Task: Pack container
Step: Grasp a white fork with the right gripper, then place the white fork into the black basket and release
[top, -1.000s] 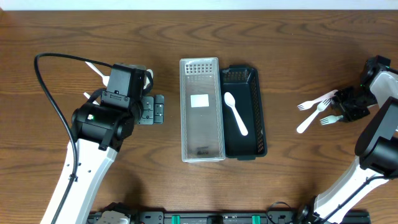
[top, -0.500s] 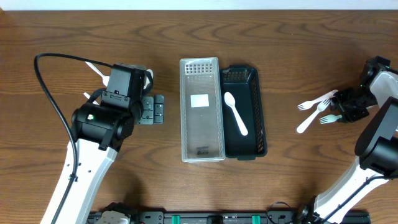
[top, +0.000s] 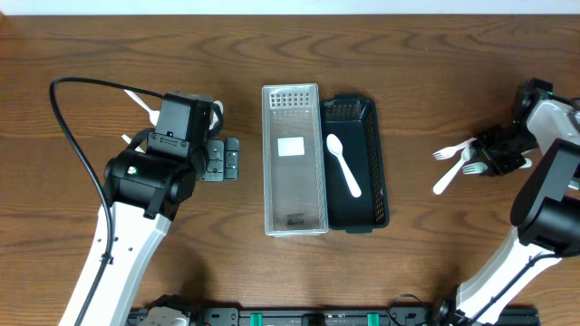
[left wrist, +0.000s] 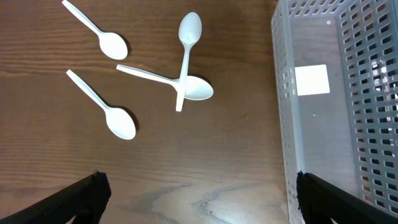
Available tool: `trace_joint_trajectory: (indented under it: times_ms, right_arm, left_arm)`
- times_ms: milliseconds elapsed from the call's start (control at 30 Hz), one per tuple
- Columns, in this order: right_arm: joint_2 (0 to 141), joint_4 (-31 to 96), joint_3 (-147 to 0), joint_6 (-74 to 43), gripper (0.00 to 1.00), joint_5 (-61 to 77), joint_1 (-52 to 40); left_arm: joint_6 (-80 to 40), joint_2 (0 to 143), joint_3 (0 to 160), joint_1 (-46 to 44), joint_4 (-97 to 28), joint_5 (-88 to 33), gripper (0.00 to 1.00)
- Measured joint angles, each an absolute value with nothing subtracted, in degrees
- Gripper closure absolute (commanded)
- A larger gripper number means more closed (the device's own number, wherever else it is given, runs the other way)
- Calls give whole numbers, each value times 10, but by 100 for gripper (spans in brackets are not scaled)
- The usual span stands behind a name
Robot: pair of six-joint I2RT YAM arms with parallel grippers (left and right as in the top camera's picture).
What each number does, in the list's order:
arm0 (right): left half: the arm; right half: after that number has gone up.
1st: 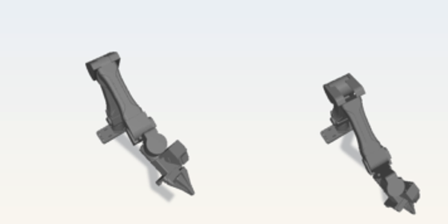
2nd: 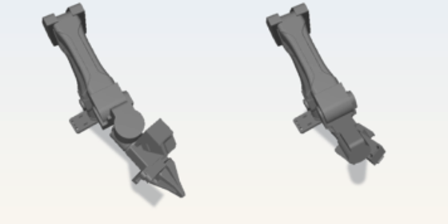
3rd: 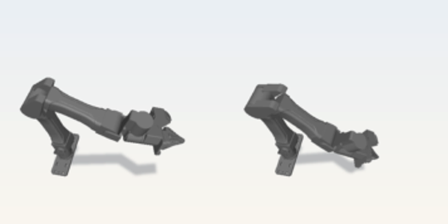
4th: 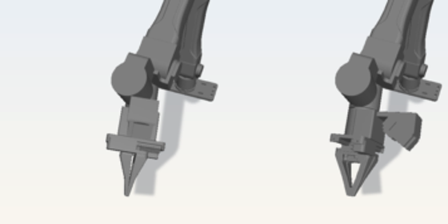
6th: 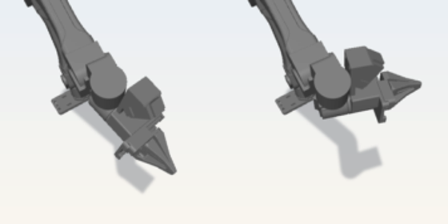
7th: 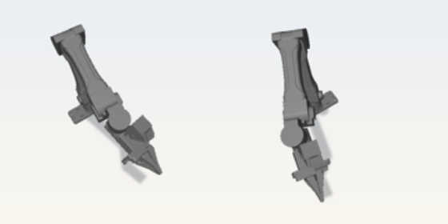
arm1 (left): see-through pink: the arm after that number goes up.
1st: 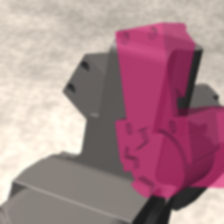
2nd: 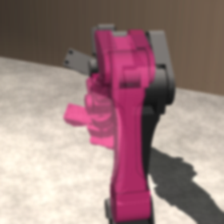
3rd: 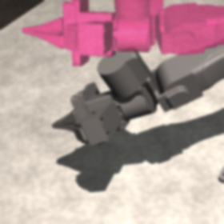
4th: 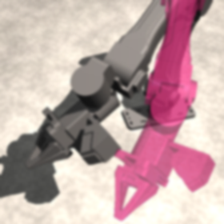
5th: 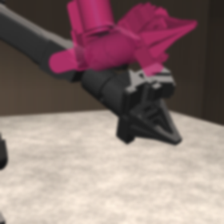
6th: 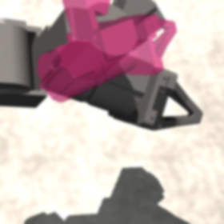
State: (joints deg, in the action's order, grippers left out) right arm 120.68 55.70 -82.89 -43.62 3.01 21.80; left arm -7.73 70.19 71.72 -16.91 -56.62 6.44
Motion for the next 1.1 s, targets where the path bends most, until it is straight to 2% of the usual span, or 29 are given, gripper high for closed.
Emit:
trace_joint_trajectory:
  times_ms: [133, 233, 800, 867, 967, 1100]
  right_arm:
    - [1207, 557, -829, -436, 60, 31, 217]
    - [1207, 559, -829, -434, 69, 32, 217]
    - [1207, 561, -828, -435, 69, 32, 215]
    - [1207, 561, -828, -435, 71, 32, 215]
    - [1206, 560, -828, -435, 79, 32, 215]
    - [1199, 554, -822, -435, 79, 26, 212]
  left_arm:
    - [-77, 702, 717, -169, -566, 64, 2]
    - [-77, 702, 717, -169, -566, 64, 2]
    - [-77, 702, 717, -169, -566, 64, 2]
    - [-77, 702, 717, -169, -566, 64, 2]
    - [-77, 702, 717, -169, -566, 64, 2]
    - [-77, 702, 717, -169, -566, 64, 2]
